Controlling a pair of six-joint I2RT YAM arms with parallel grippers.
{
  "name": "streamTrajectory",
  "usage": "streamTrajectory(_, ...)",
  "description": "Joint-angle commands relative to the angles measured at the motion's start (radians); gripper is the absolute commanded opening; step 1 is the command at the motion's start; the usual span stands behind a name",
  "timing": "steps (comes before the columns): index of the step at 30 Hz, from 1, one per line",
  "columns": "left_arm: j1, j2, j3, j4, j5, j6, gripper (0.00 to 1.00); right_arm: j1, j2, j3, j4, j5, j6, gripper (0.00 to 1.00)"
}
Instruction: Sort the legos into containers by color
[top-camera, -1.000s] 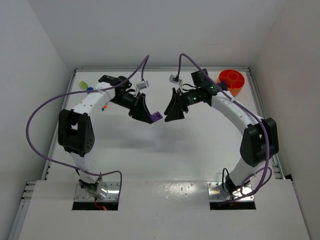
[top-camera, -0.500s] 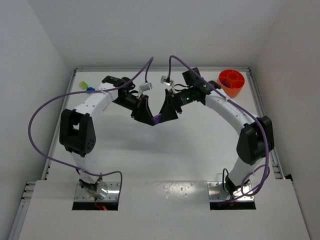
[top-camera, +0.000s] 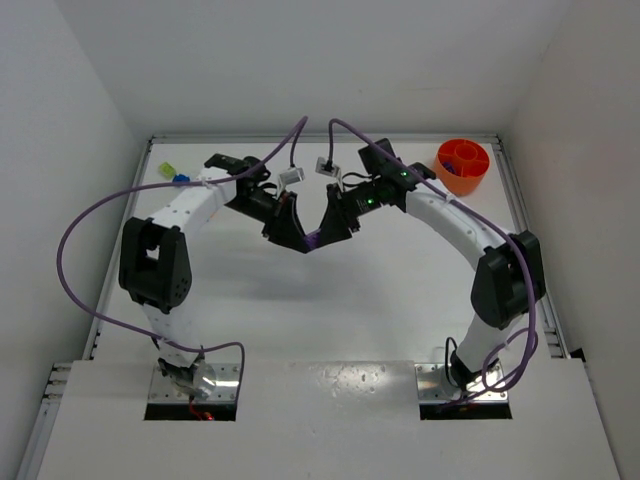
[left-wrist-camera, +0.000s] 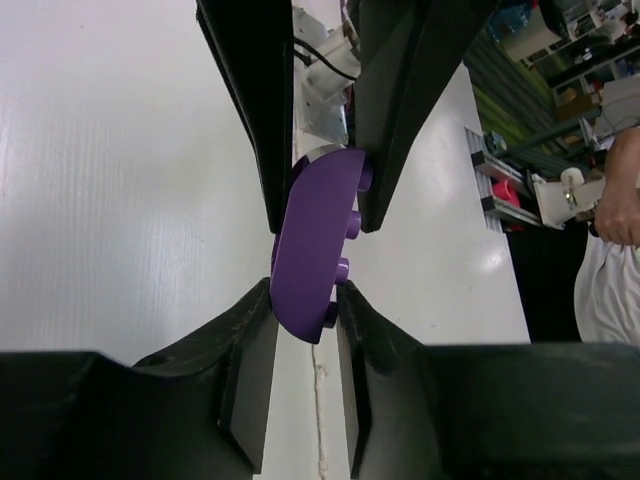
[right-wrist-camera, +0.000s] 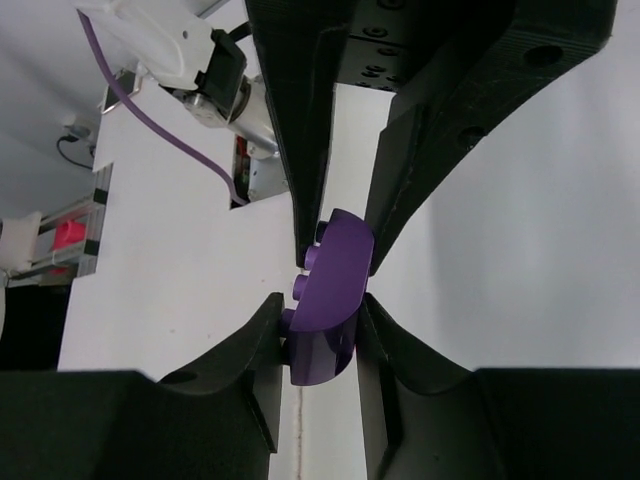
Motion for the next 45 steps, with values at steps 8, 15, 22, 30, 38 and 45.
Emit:
streamTrajectory(8,0.189,-0.042,-0.044,0.161,0.02,-0.132,0.65,-0.061,-0.106,-0.003,-0.003,0.232,-0.061,0.03)
streamTrajectory(15,0.326,0.004,0.008,0.204,-0.1,-0.196,1.0,-0.249,0.026,0.196,-0.148,0.539,-0.07,0.01)
streamTrajectory(22,0.234,-0.27,-0.145,0.69,-0.699,-0.52,1.0,-0.432,0.22,0.542,-0.355,0.717,-0.165,0.01)
streamTrajectory(30,0.212,-0.364,-0.176,0.777,-0.807,-0.62,1.0,-0.535,0.457,0.854,-0.453,0.85,-0.226,0.01)
streamTrajectory(38,0.203,-0.346,-0.185,0.776,-0.79,-0.685,1.0,-0.589,0.478,0.824,-0.355,0.902,-0.179,0.03)
streamTrajectory(45,0.203,-0.346,-0.196,0.786,-0.801,-0.685,1.0,-0.598,0.498,0.836,-0.319,0.976,-0.163,0.04)
